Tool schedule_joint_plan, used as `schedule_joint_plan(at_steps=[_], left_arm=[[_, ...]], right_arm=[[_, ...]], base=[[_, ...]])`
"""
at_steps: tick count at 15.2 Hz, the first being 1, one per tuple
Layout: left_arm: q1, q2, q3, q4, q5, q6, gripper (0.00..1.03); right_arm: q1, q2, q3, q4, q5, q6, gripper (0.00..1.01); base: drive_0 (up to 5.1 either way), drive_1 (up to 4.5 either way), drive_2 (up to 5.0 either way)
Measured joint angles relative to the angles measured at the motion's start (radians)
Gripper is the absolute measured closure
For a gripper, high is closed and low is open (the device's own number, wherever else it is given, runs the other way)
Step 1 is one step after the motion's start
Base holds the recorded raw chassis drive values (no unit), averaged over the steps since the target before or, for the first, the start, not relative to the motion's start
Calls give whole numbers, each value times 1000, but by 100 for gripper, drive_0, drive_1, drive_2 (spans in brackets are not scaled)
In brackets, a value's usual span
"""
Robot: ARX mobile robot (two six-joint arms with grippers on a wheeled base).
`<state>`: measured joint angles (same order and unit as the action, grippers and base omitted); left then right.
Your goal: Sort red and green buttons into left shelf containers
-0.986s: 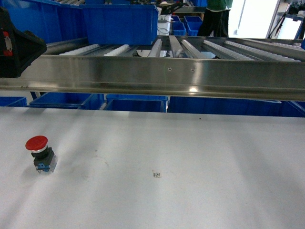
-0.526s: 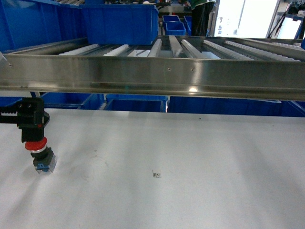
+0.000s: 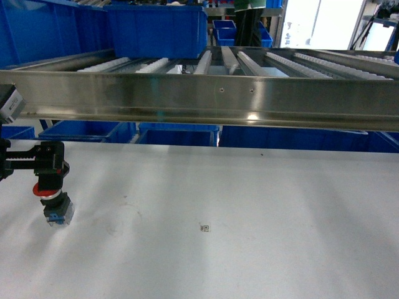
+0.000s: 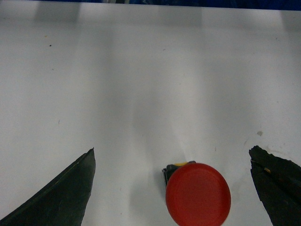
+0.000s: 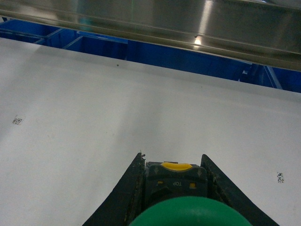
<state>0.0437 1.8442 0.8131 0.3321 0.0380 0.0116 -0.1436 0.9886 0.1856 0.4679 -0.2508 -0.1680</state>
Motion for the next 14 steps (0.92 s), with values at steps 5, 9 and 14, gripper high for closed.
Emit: schedule_joint_plan(at_steps=[5, 9, 14], left_arm=[[-6, 99, 99, -40, 6, 66, 5], [-11, 133, 108, -50, -1, 79, 5], [-19, 151, 57, -37, 0, 43, 5]], right_arm=[[0, 0, 0, 0, 0, 0, 73], [0, 0, 0, 0, 0, 0, 73], [0, 0, 0, 0, 0, 0, 73]], base=[[0, 0, 0], [0, 0, 0], [0, 0, 0]])
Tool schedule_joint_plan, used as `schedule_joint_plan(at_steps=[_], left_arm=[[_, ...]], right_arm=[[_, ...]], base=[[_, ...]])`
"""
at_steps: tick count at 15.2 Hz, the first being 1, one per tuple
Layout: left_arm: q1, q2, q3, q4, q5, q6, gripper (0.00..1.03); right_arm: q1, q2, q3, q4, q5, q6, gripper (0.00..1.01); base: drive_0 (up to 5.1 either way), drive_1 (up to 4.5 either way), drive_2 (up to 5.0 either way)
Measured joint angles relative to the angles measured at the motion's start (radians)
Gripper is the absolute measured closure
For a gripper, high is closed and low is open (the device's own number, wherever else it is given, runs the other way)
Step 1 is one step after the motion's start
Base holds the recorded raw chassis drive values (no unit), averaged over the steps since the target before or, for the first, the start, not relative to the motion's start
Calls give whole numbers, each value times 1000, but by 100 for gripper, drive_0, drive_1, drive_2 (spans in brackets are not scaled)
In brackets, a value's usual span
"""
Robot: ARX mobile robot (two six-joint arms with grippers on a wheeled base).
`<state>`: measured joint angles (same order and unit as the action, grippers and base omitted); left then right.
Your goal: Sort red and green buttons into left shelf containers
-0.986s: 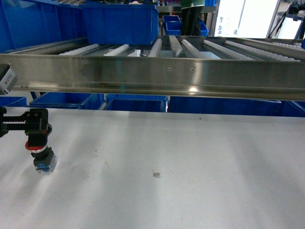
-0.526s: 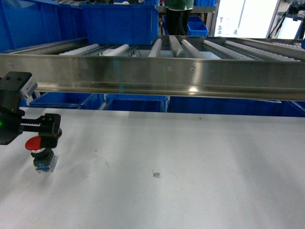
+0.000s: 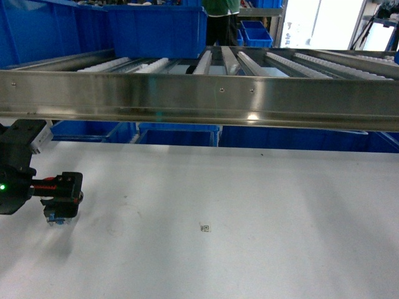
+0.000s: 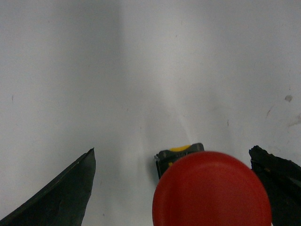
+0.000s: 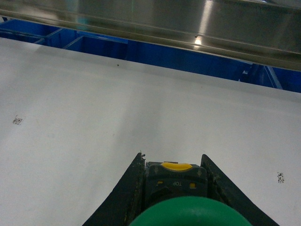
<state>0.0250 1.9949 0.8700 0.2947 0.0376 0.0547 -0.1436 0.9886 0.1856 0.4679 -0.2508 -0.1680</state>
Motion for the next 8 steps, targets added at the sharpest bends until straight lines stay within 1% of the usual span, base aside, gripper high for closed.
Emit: schedule_joint_plan(at_steps=[4, 7, 8], left_arm=[[14, 13, -31, 51, 9, -25, 5], [22, 27, -30, 38, 32, -47, 5], [25, 30, -29, 37, 38, -48, 5]], right_arm=[[0, 0, 0, 0, 0, 0, 73], [0, 0, 0, 0, 0, 0, 73], [0, 0, 0, 0, 0, 0, 73]], base=[[0, 0, 0], [0, 0, 0], [0, 0, 0]])
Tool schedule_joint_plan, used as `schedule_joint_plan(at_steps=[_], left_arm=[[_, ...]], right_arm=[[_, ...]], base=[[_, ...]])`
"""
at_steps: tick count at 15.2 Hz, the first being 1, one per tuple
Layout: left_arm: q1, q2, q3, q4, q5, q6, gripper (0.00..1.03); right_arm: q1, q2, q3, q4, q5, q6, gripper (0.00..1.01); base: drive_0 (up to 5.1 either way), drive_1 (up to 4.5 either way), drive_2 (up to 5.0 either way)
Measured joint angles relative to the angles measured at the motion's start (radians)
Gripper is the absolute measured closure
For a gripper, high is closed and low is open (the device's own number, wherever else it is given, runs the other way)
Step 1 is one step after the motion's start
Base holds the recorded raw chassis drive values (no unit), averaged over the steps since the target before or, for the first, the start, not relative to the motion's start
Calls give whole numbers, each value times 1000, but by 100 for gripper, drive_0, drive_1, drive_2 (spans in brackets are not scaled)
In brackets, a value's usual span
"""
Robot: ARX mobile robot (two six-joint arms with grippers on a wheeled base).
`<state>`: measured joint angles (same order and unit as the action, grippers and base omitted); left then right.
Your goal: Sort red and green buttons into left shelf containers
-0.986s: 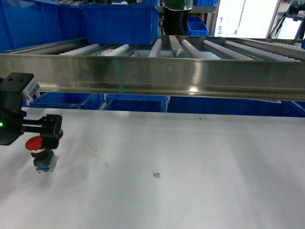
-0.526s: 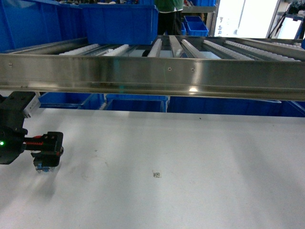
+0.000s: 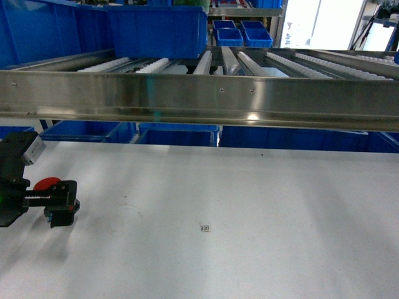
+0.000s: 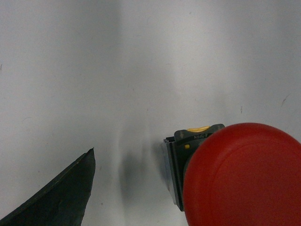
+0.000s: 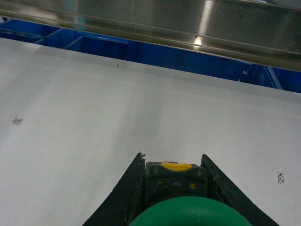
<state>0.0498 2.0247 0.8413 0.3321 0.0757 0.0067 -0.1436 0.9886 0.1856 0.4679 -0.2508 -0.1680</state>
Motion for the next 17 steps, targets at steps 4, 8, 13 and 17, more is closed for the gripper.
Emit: schedule_joint_plan(at_steps=[4, 8, 13, 17], left_arm=[[-1, 16, 5, 45, -31, 31, 70], [-7, 9, -28, 82, -35, 47, 77], [-53, -117, -115, 122, 2, 49, 77], [-103, -304, -170, 89, 2, -24, 77]], right_arm=[[0, 0, 0, 0, 0, 0, 73], [0, 0, 0, 0, 0, 0, 73], [0, 0, 0, 0, 0, 0, 73], [0, 0, 0, 0, 0, 0, 73]], base=[[0, 0, 0], [0, 0, 0], [0, 0, 0], [0, 0, 0]])
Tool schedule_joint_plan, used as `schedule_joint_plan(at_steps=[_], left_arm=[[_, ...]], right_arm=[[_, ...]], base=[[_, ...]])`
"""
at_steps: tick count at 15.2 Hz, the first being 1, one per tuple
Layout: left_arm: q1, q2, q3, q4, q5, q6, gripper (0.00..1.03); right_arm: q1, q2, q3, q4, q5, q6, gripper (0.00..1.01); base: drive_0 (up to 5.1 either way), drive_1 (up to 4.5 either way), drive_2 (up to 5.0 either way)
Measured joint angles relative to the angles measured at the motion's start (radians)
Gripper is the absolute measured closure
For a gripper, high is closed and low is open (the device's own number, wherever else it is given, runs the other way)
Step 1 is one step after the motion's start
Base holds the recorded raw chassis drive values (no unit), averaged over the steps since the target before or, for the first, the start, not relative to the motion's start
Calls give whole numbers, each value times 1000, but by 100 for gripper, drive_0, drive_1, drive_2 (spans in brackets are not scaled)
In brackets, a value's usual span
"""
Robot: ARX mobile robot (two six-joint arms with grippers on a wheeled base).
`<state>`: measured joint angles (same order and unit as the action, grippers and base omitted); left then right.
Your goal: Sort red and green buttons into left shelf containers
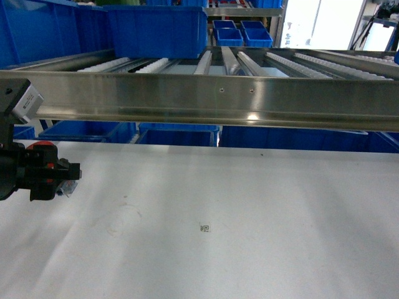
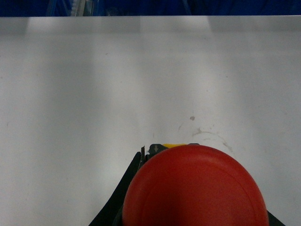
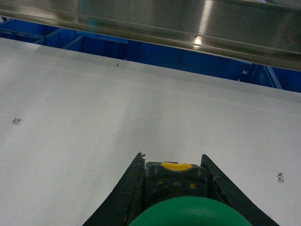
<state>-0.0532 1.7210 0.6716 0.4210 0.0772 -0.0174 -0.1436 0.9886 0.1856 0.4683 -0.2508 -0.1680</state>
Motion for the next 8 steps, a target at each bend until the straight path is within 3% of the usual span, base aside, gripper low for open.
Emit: schedule_joint_plan(at_steps=[4, 8], left_arm=[[-78, -193, -42, -31, -68, -55, 77], [-168, -332, -122, -113, -153, -82, 77]], right_arm=[[0, 0, 0, 0, 0, 0, 73], [0, 0, 0, 0, 0, 0, 73]], base=[[0, 0, 0], [0, 0, 0]])
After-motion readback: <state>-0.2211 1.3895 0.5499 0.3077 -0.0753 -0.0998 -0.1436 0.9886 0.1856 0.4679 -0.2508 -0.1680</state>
